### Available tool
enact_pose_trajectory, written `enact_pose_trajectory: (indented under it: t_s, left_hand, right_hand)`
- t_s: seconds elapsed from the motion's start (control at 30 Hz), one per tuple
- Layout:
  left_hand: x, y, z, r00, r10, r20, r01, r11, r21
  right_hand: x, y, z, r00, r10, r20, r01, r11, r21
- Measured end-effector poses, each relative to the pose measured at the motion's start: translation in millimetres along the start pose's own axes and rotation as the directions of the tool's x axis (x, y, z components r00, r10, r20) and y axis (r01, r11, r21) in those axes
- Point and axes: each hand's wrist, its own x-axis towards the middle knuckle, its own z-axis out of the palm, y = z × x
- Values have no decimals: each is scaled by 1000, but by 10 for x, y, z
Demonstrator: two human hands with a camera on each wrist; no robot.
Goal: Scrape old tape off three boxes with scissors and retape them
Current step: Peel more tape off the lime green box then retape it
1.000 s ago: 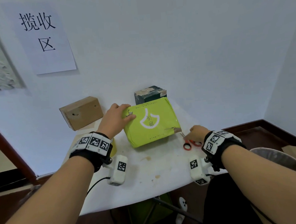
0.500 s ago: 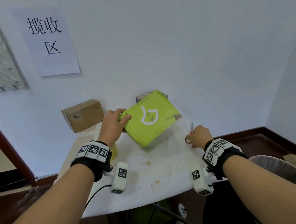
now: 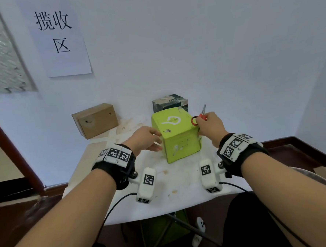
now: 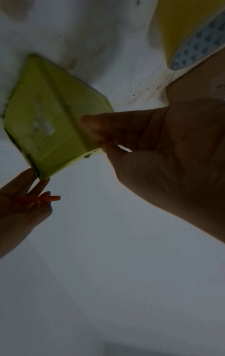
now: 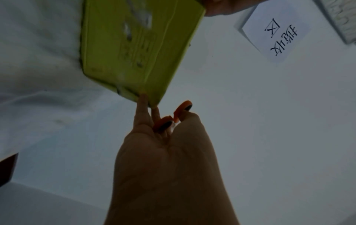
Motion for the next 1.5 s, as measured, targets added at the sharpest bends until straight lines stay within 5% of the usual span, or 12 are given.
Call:
enact_pose_trajectory:
  t_s: [0.1,0.2,0.23,0.33,0.4,0.67,0.83,1.1,1.33,1.5]
  left_hand:
    - [-99,85,7,990,67,126,-79,992,98]
    - [-26,154,-33,948,304,-92,-258,906,335]
    - [-10,170,-53,926,371,-69,-304,843,443]
    - [74,124,-64,916,319,243,-397,642,656]
    - [128,89,-40,917,261,302,-399,580,710]
    - [259,103,299,898,421,125,-304,389,870]
    - [285,151,415,892,451,24,-377,715,588]
    - [243,124,422,952,244,185,-305,724,618]
    - [70,30,413,950,246,191,-311,716,624]
    - [-21,-26,395,948,258,187,-318,762,564]
  right_hand:
    - [-4,48,-37,996,-30,-84,29,1000,-11]
    - [12,92,-47,990,-57,-127,58,998,4]
    - [14,98,-55,988,-61,-140,64,998,13]
    - [56,145,-68,983,-60,-171,68,997,43]
    - [84,181,-76,982,-48,-183,68,993,101]
    - [87,283,-114,990,-98,-99,122,954,275]
    - [108,326,-181,997,-14,-70,35,950,310]
    - [96,310,-290,998,-32,-53,46,955,293]
    - [-99,234,-383,995,-57,81,14,891,453]
    - [-249,275,-383,992,-82,95,37,915,402]
